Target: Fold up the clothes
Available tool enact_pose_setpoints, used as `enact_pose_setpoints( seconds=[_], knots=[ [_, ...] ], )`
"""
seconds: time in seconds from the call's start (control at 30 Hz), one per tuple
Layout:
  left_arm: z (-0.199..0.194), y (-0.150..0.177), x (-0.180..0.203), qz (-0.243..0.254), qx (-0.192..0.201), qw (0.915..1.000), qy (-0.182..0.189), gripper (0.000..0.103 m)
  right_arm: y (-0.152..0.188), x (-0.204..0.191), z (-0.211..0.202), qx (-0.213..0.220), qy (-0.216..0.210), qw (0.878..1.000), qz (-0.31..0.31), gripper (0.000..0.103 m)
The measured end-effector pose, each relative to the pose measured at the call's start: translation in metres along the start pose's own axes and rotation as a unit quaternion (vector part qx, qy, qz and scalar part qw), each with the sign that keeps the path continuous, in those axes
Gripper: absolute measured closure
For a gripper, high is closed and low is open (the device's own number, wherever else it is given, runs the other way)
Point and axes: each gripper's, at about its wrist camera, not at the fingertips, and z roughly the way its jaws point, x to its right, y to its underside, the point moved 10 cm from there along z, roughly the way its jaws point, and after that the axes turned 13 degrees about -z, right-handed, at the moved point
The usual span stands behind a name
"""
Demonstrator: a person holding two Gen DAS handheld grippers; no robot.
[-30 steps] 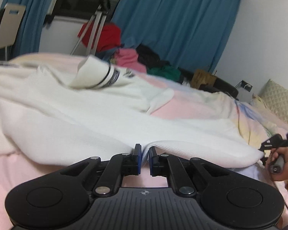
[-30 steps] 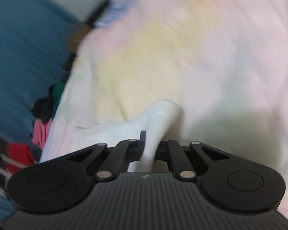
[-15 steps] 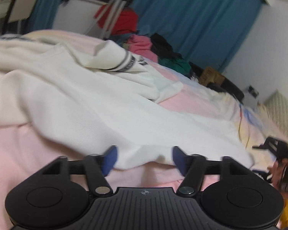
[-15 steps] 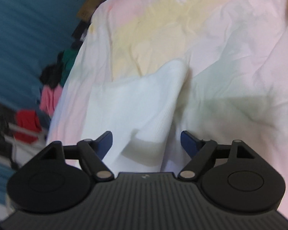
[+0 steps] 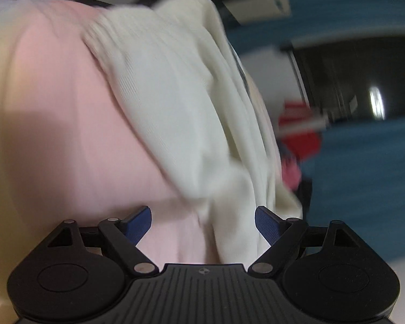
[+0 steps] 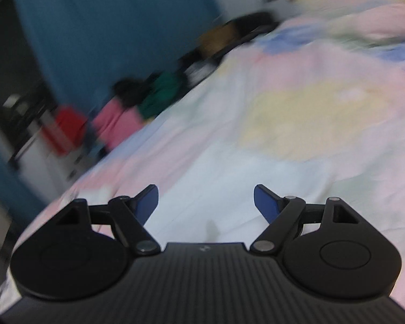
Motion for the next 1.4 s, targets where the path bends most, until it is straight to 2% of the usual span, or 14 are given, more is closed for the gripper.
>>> enact_pose_setpoints(
  seconds=[0.07,0.13,0.23,0.27,0.3,0.47,0.6,0.77,0.93,1.07,1.17,1.27,1.33,1.4],
  knots=[
    [0.008,-0.019,-0.001,-0.033,0.023,0.9991,0.012,0.019,0.018,-0.024,0.018,-0.058,-0.062,0.996,-0.014,0.024],
    [0.012,-0.031,0.004,-0.042,0.045,0.9978,0.026,0.024,0.033,-0.039,0.026,-0.084,-0.078,0.993,-0.038,0.024],
    [0.013,-0.05,0.009,-0.022,0.077,0.9968,0.006,0.056,0.049,-0.054,0.038,-0.108,-0.078,0.987,-0.087,0.024],
    [0.015,-0.056,0.009,-0.016,0.081,0.9965,-0.008,0.079,0.054,-0.057,0.043,-0.117,-0.077,0.985,-0.1,0.024],
    [0.014,-0.061,0.009,-0.014,0.084,0.9962,-0.017,0.092,0.058,-0.058,0.046,-0.123,-0.073,0.984,-0.106,0.024],
    [-0.023,-0.082,0.037,0.025,0.11,0.9935,-0.017,0.095,0.066,-0.06,0.059,-0.129,-0.05,0.982,-0.131,0.024],
    [-0.066,-0.094,0.067,0.069,0.084,0.9937,-0.03,0.096,0.065,-0.052,0.062,-0.121,-0.028,0.982,-0.143,0.025],
    [-0.113,-0.1,0.043,0.12,0.043,0.9866,-0.103,0.097,0.064,-0.042,0.061,-0.121,-0.012,0.984,-0.129,0.024],
    [-0.11,-0.093,-0.009,0.213,0.03,0.9531,-0.213,0.095,0.066,-0.043,0.062,-0.126,-0.005,0.983,-0.131,0.025],
    [-0.105,-0.079,-0.008,0.281,0.033,0.9277,-0.243,0.089,0.067,-0.045,0.057,-0.128,0.001,0.981,-0.143,0.025],
    [-0.11,-0.069,0.005,0.345,0.032,0.8998,-0.265,0.076,0.065,-0.044,0.053,-0.126,0.001,0.983,-0.136,0.024],
    [-0.121,-0.059,0.023,0.398,0.035,0.8751,-0.274,0.049,0.065,-0.044,0.05,-0.126,0.002,0.984,-0.126,0.024],
    [-0.129,-0.053,0.041,0.434,0.052,0.8603,-0.262,0.04,0.063,-0.045,0.048,-0.123,0.002,0.985,-0.122,0.024],
    [-0.135,-0.032,0.069,0.499,0.076,0.8296,-0.239,0.028,0.06,-0.047,0.043,-0.115,0.001,0.986,-0.118,0.024]
  ],
)
